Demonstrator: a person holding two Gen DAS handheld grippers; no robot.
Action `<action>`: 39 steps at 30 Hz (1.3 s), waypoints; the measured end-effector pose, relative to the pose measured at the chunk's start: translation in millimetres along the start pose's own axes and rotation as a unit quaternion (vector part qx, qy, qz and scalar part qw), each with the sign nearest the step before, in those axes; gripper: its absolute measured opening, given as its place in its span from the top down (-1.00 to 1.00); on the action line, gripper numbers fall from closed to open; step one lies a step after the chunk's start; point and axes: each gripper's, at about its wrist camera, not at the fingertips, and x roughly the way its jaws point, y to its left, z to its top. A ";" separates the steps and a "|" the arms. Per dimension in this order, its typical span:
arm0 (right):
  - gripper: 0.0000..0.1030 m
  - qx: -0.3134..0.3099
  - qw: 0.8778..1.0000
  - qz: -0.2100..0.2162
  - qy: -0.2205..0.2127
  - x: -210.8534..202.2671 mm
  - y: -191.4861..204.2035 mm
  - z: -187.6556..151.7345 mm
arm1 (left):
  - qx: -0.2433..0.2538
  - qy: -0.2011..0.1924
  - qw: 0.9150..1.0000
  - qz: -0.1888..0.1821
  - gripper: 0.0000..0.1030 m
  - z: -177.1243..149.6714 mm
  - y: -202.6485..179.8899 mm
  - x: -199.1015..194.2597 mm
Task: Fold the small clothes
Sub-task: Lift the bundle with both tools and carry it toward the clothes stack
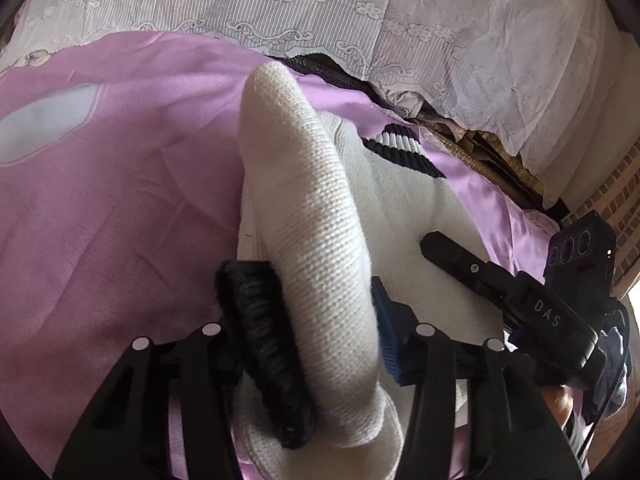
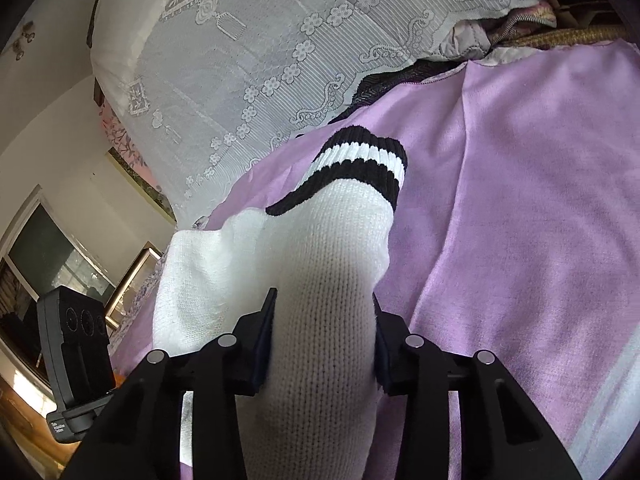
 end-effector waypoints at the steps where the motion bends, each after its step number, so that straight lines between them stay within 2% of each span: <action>1: 0.20 -0.004 1.000 -0.003 -0.003 -3.1 1.2 -0.8 | 0.010 -0.003 1.000 0.007 0.08 -1.4 -4.4 -1.3; 8: 0.21 -0.023 0.999 -0.026 -0.020 -28.0 8.3 -4.7 | 0.066 -0.020 0.997 0.031 0.15 -12.6 -33.4 -11.2; 17: 0.21 -0.012 0.998 -0.048 -0.034 -72.0 0.7 -22.6 | 0.109 -0.028 0.993 0.032 0.17 -37.4 -65.4 -23.4; 31: 0.21 -0.021 0.995 -0.082 -0.056 -150.0 -6.7 -59.0 | 0.136 -0.029 0.990 0.004 0.17 -85.6 -115.6 -45.4; 35: 0.21 -0.029 0.994 -0.091 -0.062 -175.5 -6.0 -71.5 | 0.158 -0.037 0.987 0.005 0.18 -104.7 -135.7 -57.0; 39: 0.21 -0.034 0.993 -0.091 -0.072 -204.4 -5.4 -86.2 | 0.176 -0.049 0.983 -0.009 0.22 -120.8 -153.9 -71.8</action>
